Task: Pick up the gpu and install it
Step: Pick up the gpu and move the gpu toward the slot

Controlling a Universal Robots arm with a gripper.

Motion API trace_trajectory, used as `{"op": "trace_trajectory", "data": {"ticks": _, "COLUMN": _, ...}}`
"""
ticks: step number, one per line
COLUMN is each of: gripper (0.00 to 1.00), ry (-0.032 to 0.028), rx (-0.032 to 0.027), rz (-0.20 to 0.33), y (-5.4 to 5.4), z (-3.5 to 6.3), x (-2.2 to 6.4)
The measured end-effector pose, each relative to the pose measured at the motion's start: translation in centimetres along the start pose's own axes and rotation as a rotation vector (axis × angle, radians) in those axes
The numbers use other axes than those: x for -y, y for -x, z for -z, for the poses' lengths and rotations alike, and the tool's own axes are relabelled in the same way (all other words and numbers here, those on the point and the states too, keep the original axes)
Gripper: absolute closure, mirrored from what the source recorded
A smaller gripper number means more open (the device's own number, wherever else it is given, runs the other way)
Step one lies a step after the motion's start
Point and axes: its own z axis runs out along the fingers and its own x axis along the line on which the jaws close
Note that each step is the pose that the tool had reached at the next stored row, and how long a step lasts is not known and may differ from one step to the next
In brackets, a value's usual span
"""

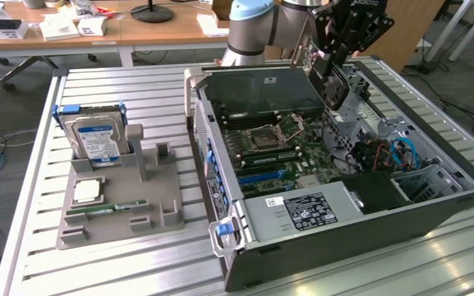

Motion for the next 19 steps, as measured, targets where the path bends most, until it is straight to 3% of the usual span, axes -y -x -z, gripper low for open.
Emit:
{"op": "trace_trajectory", "data": {"ticks": 12, "gripper": 0.74, "ry": 0.0019, "rx": -0.0005, "rz": 0.012, "y": 3.3, "z": 0.12, "x": -0.11}}
{"op": "trace_trajectory", "data": {"ticks": 19, "gripper": 0.74, "ry": 0.0022, "rx": 0.0008, "rz": 0.041, "y": 3.7, "z": 0.13, "x": -0.12}}
